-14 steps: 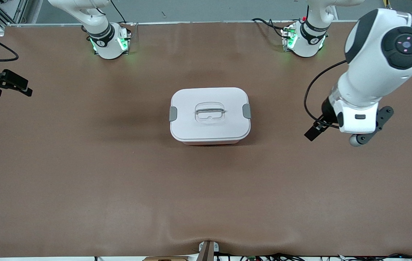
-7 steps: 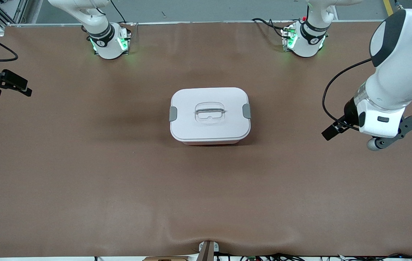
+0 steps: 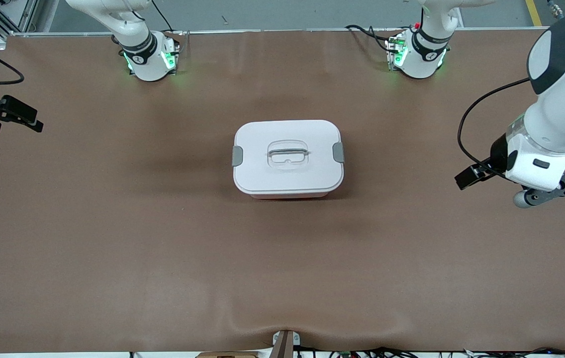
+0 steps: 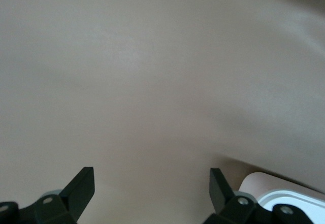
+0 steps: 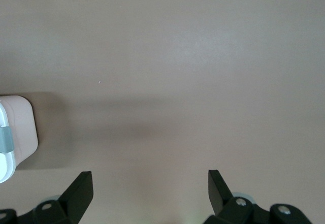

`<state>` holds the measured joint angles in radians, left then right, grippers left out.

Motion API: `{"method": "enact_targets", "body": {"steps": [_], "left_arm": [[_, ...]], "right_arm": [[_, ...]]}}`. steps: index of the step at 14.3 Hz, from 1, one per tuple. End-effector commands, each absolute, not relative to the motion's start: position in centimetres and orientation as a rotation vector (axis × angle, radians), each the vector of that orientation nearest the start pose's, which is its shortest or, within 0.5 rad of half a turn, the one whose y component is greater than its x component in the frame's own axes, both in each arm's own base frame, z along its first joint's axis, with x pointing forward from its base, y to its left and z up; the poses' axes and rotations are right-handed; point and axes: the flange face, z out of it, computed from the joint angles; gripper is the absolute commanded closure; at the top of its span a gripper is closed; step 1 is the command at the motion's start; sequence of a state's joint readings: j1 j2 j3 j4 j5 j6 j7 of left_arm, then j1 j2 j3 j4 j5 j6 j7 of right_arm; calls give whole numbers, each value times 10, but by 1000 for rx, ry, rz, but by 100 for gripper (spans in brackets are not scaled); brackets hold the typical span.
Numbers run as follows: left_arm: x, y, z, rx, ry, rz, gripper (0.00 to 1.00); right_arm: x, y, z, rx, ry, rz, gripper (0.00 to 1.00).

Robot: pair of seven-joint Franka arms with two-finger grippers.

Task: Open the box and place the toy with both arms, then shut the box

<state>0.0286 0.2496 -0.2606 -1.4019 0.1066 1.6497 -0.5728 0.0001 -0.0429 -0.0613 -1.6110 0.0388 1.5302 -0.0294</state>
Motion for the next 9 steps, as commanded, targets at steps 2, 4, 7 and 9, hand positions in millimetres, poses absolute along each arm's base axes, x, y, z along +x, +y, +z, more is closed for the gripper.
{"method": "enact_targets", "body": {"steps": [2, 4, 7, 9], "left_arm": [[617, -105, 574, -3071, -422, -29, 0], [614, -96, 581, -3082, -313, -35, 0], [601, -72, 596, -3075, -191, 16, 0], [585, -67, 613, -3075, -133, 34, 0]], "right_arm": [[533, -30, 629, -3103, 27, 52, 0], [533, -31, 629, -3102, 29, 54, 0], [533, -31, 629, -3102, 27, 54, 0], [533, -31, 629, -3102, 29, 54, 0]]}}
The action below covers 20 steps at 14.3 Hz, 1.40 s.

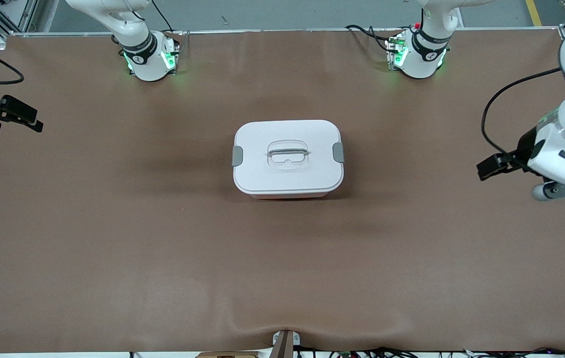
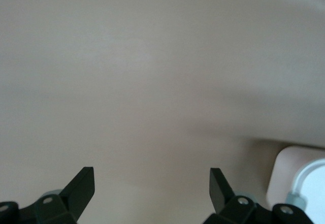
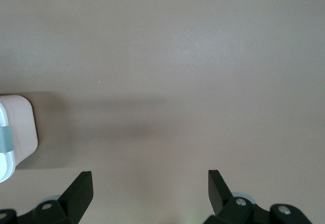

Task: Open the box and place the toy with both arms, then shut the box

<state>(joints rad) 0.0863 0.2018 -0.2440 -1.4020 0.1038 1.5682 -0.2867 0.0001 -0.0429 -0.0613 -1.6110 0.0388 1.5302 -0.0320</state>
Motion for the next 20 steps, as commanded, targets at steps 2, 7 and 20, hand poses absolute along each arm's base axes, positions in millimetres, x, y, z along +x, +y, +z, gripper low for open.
{"method": "enact_targets", "body": {"steps": [2, 7, 20], "left_arm": [[568, -68, 631, -3100, -169, 43, 0], [529, -58, 654, -3101, -176, 83, 0], [524, -55, 672, -3110, 16, 3, 0]], "right_arm": [[533, -30, 628, -3101, 24, 59, 0], [534, -30, 628, -3099, 24, 59, 0], [533, -30, 627, -3099, 27, 61, 0]]}}
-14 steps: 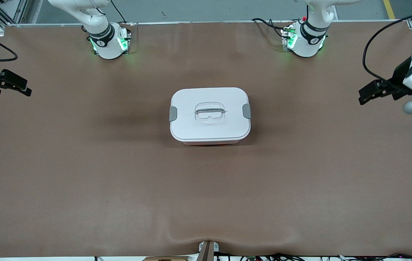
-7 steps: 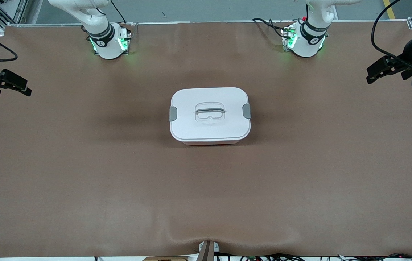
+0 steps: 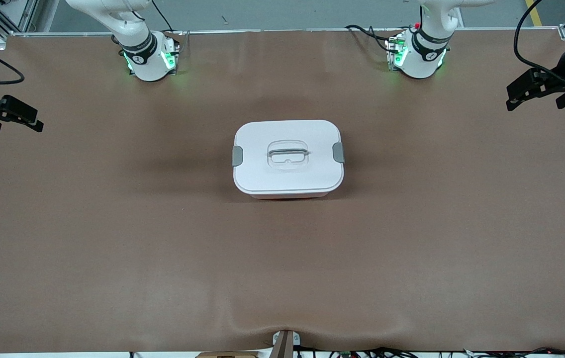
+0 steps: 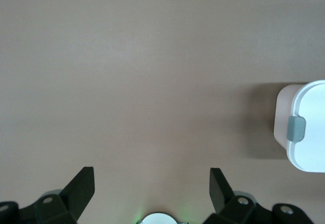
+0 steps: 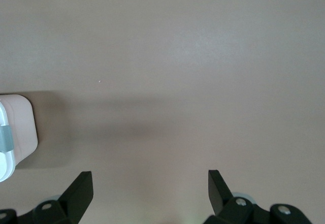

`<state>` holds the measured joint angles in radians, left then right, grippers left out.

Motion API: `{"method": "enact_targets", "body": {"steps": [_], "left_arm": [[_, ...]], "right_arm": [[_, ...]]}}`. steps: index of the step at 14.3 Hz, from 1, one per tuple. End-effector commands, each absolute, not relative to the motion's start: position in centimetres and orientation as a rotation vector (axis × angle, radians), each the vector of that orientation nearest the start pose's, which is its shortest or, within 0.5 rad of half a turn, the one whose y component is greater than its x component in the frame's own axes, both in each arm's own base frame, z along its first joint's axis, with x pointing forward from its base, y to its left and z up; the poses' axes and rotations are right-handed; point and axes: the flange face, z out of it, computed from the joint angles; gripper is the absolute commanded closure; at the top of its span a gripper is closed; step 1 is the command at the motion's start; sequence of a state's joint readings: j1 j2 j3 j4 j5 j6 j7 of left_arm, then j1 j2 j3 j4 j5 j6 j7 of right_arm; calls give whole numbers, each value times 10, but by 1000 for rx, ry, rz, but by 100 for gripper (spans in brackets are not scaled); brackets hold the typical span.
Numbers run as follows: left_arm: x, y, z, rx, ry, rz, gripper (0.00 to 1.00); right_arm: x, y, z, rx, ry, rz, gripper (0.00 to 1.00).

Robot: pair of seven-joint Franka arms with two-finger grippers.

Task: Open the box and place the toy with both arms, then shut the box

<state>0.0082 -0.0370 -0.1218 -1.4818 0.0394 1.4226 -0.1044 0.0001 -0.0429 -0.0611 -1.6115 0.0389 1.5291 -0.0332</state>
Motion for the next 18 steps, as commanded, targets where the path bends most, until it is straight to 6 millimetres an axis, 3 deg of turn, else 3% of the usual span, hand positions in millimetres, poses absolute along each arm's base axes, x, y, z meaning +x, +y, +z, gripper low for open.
{"method": "enact_targets", "body": {"steps": [1, 3, 5, 18], "left_arm": [[525, -56, 672, -3118, 18, -3, 0], [526, -39, 672, -3179, -41, 2, 0], [528, -36, 671, -3202, -62, 10, 0], [535, -43, 665, -3183, -43, 23, 0]], "right_arm": [[533, -30, 627, -3099, 27, 61, 0], [533, -30, 627, -3099, 27, 61, 0], [534, -30, 627, -3099, 27, 61, 0], [534, -30, 625, -3099, 24, 70, 0]]}}
